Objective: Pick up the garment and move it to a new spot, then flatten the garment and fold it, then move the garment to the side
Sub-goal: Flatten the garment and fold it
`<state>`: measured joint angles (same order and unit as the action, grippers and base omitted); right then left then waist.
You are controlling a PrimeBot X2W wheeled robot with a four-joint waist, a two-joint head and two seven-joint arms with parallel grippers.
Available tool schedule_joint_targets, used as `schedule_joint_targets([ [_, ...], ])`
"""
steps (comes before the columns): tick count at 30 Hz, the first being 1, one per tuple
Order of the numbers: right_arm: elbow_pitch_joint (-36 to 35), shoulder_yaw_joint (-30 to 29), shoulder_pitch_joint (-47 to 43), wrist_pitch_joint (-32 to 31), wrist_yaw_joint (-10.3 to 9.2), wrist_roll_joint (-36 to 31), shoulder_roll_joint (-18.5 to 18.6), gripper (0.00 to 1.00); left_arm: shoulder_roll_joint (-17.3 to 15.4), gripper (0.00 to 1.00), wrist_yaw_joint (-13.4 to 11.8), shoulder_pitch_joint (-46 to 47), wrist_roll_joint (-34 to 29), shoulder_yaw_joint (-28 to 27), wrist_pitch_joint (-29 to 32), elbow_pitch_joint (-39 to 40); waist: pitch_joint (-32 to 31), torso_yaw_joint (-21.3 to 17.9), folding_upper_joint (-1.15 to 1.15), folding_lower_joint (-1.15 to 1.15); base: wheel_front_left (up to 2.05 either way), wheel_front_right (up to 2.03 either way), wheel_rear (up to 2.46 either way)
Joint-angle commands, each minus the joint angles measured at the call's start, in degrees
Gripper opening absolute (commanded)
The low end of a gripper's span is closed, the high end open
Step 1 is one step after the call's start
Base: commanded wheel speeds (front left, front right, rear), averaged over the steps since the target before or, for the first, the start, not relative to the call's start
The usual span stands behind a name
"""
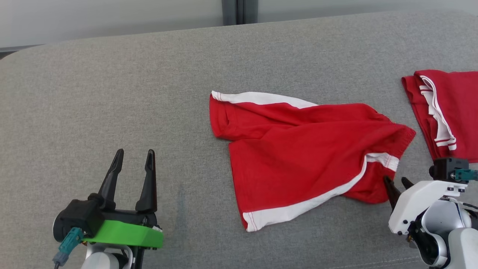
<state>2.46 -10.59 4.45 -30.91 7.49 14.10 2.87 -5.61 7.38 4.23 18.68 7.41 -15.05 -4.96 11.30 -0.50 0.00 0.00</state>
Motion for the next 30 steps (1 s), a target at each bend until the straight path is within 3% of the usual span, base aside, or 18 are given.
schedule_joint_targets([
  [1,0.20,-0.64,-0.63,0.94,-0.02,0.42,0.06,1.00,-0.48,1.00,0.08,0.41,0.20,-0.24,-0.13,-0.02,-0.40,0.17,0.00,0.00,0.00,0.00,0.00],
  [10,-5.66,-3.04,-3.06,6.31,-0.02,-1.53,0.06,1.00,-0.18,1.00,0.09,-1.73,0.54,-1.72,-0.13,0.28,-2.01,0.45,0.00,0.00,0.00,0.00,0.00],
  [15,-9.32,0.57,-3.34,15.06,-0.03,-4.92,0.17,1.00,0.15,1.00,0.07,-2.72,0.43,-2.69,-0.13,0.35,-2.91,-0.01,0.00,0.00,0.00,0.00,0.00],
  [24,-4.44,10.05,-3.78,35.23,-0.04,-9.24,6.58,1.00,0.77,1.00,0.07,-4.75,-0.02,-3.80,-0.14,-0.29,-6.32,-0.60,0.00,0.00,0.00,0.00,0.00],
  [30,-1.00,12.74,-4.41,41.93,-0.04,-9.94,8.34,1.00,1.17,1.00,0.07,-7.17,-0.23,-4.96,-0.13,-0.22,-9.11,-1.04,0.00,0.00,0.00,0.00,0.00],
])
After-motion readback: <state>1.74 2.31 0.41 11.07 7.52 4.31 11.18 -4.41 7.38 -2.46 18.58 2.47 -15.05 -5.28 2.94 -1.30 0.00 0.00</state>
